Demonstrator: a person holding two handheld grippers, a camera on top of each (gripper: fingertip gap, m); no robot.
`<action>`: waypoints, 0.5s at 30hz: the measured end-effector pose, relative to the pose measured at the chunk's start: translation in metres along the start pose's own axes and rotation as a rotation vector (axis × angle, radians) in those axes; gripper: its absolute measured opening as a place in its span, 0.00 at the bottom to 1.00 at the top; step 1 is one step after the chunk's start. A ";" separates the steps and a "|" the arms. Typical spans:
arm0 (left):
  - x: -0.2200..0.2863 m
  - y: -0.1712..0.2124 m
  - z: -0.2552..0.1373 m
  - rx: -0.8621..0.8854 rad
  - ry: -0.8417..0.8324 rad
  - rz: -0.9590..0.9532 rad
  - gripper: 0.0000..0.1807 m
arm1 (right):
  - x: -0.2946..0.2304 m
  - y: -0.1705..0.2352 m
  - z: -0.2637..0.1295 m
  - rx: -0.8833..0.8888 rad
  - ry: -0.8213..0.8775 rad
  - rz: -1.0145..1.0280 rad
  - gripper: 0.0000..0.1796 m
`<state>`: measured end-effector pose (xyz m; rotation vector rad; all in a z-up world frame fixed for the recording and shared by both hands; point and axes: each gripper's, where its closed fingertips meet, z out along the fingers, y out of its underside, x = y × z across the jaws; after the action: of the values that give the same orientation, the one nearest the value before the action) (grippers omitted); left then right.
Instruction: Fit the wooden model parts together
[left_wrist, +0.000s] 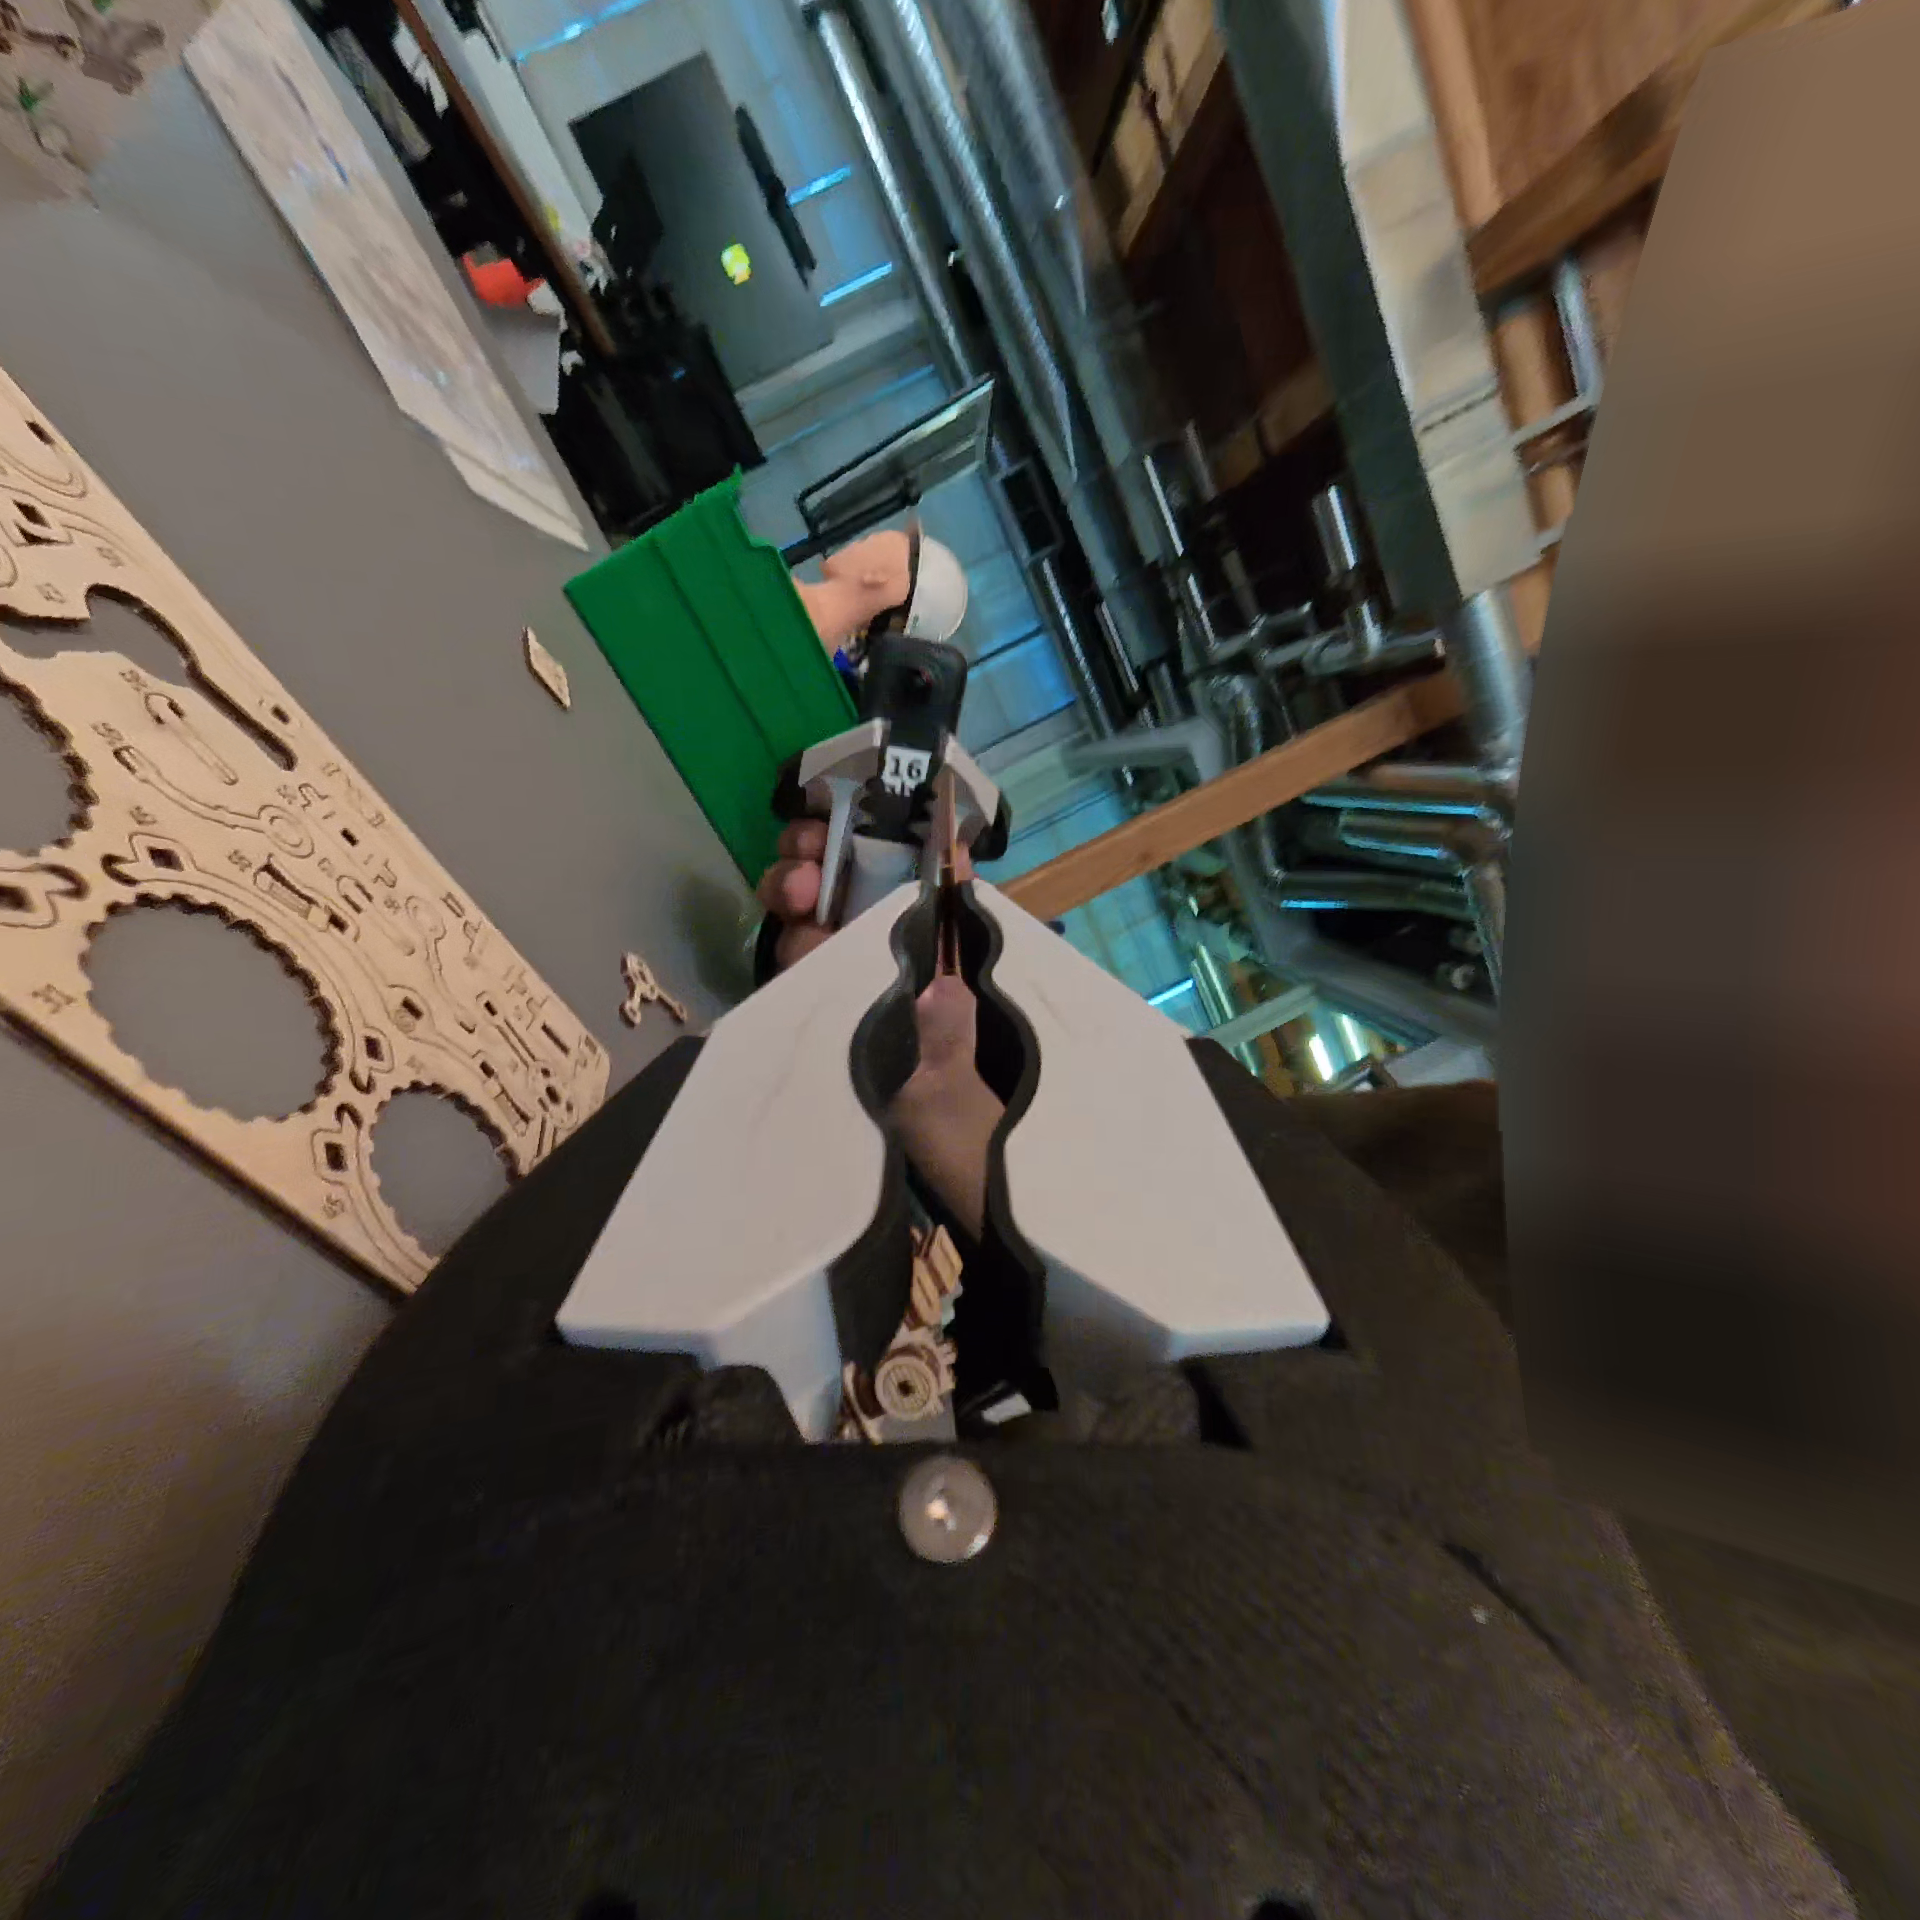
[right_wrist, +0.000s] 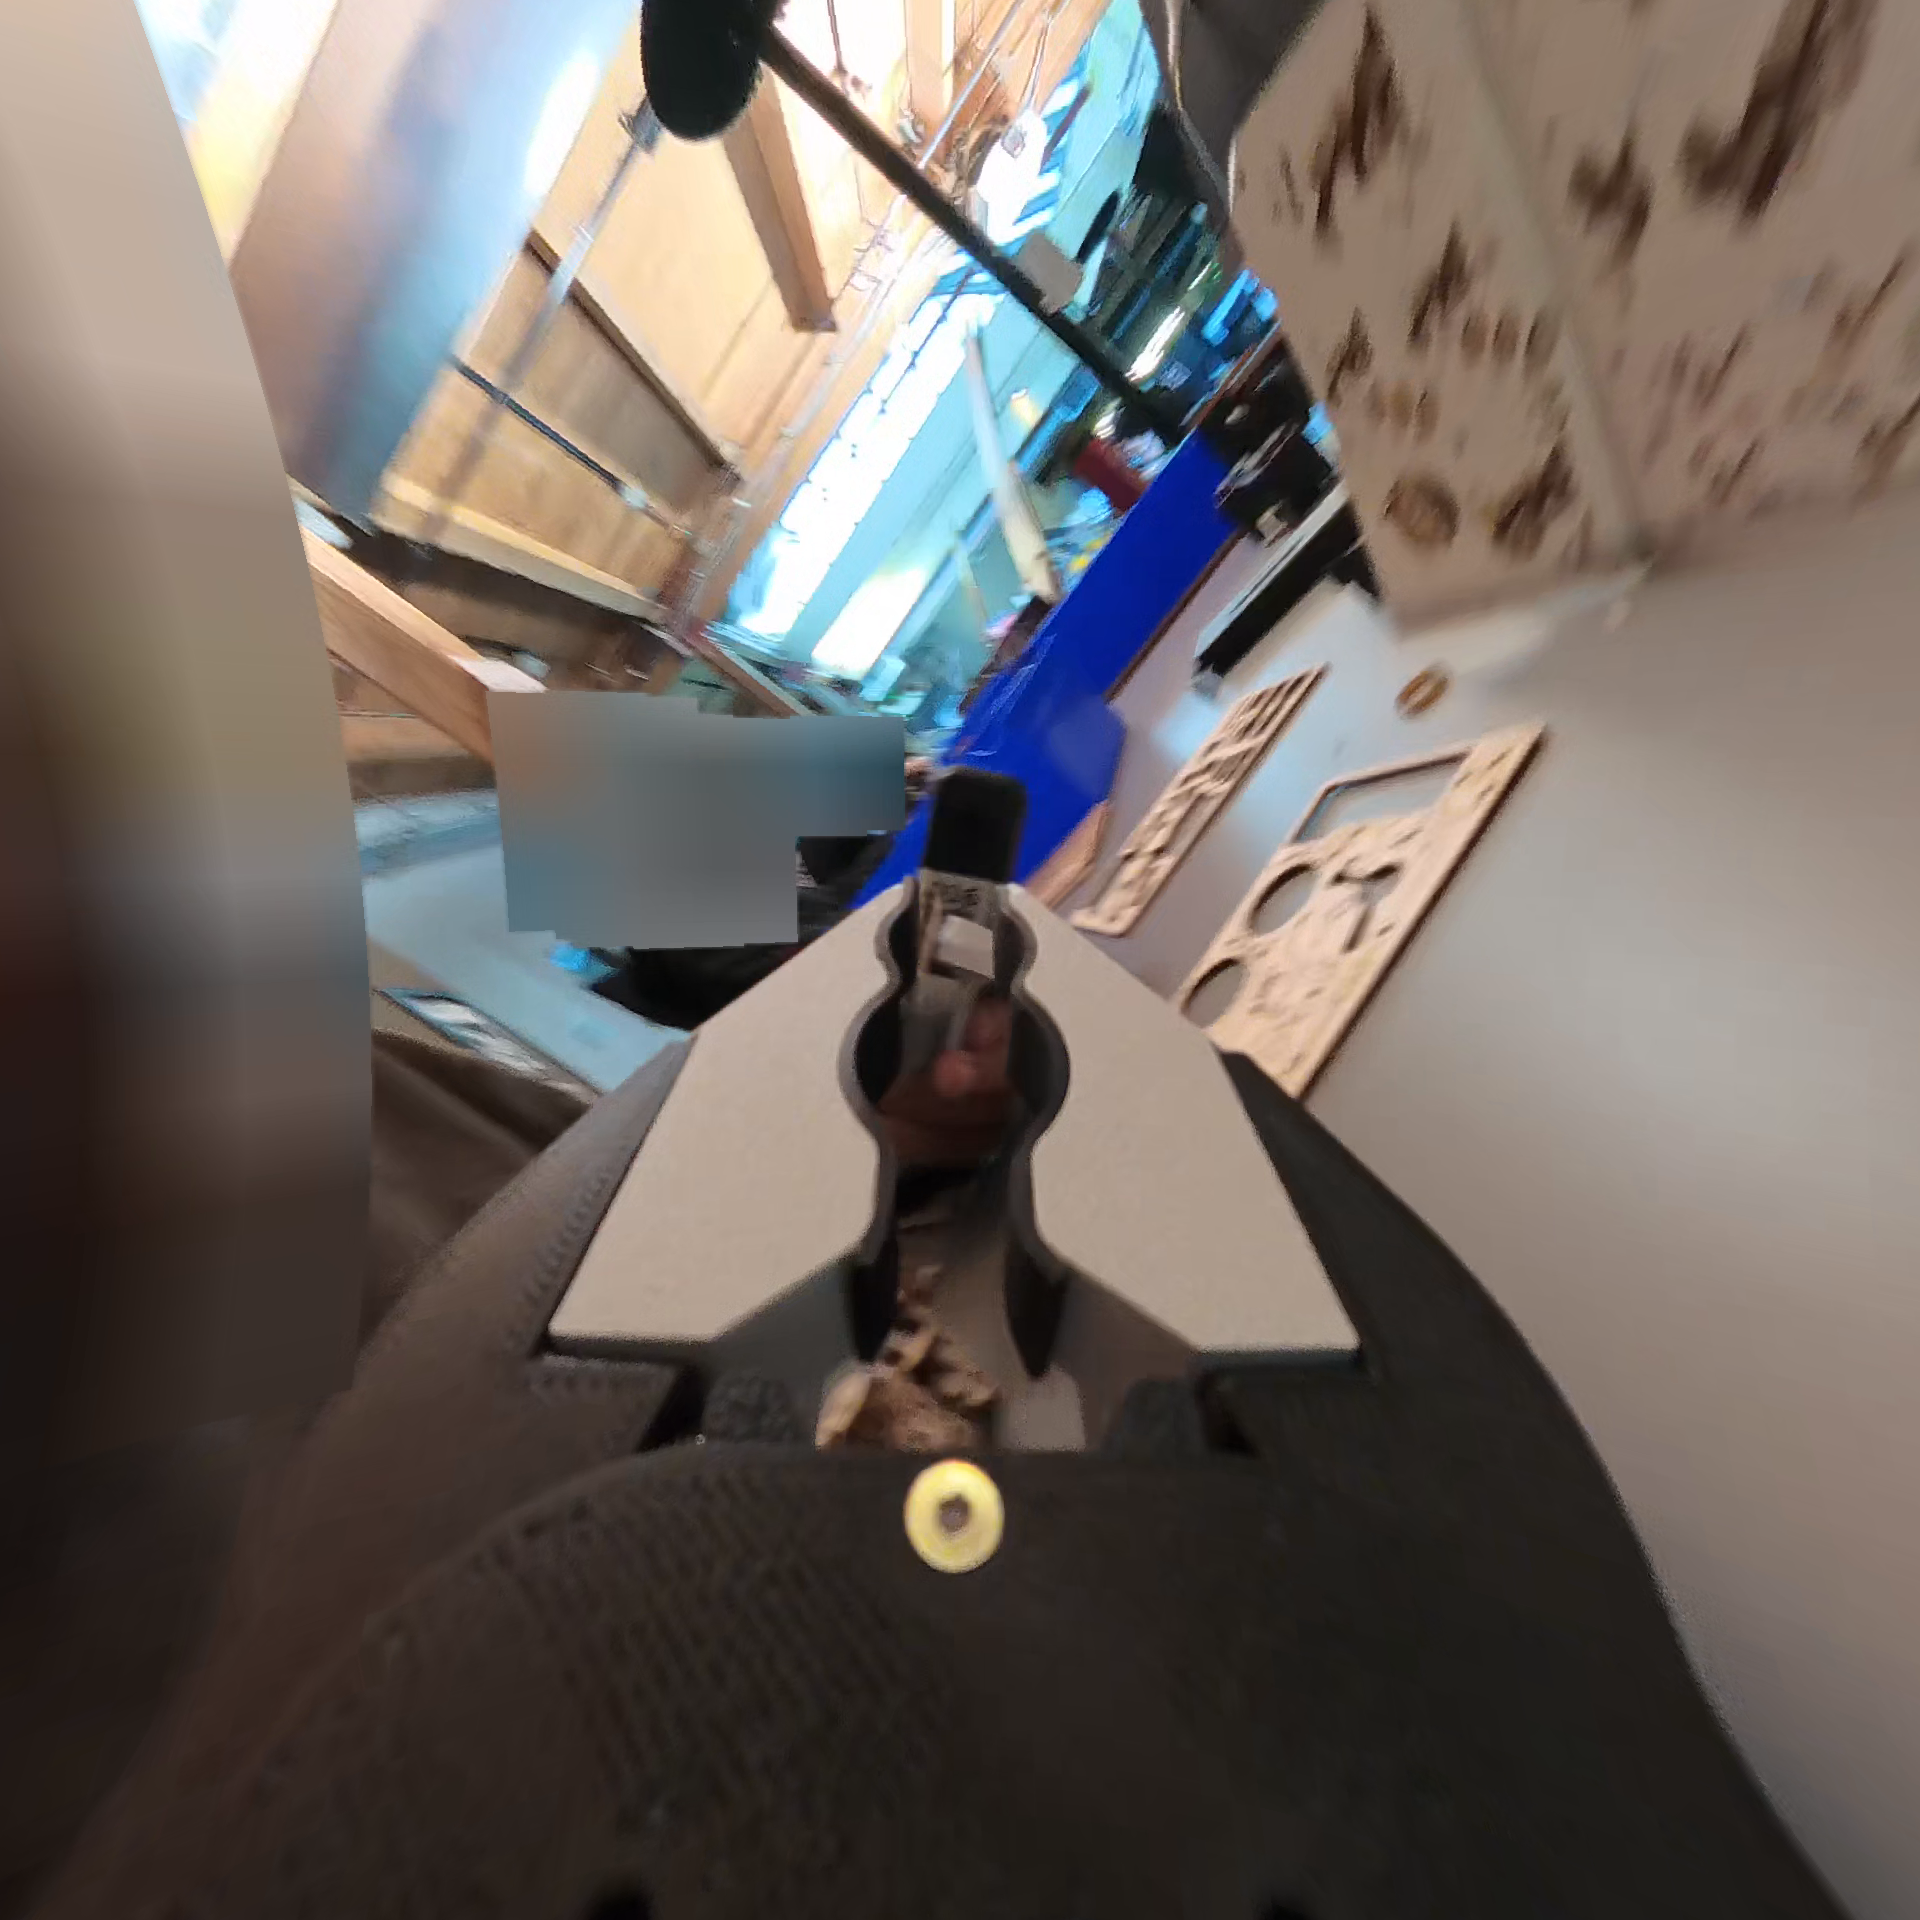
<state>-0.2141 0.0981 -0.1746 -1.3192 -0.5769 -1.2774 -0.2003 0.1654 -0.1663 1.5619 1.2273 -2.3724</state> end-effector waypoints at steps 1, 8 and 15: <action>0.001 -0.004 -0.002 0.022 0.004 0.007 0.00 | 0.001 -0.001 -0.002 -0.003 0.027 -0.058 0.06; 0.003 -0.036 -0.023 0.159 -0.087 0.191 0.00 | 0.015 0.010 0.000 -0.110 0.209 -0.396 0.07; -0.003 -0.029 -0.019 0.106 -0.145 0.247 0.00 | 0.019 0.000 -0.006 -0.068 0.263 -0.441 0.09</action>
<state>-0.2474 0.0883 -0.1709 -1.3551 -0.5555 -0.9434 -0.2049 0.1765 -0.1825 1.7807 1.8588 -2.3735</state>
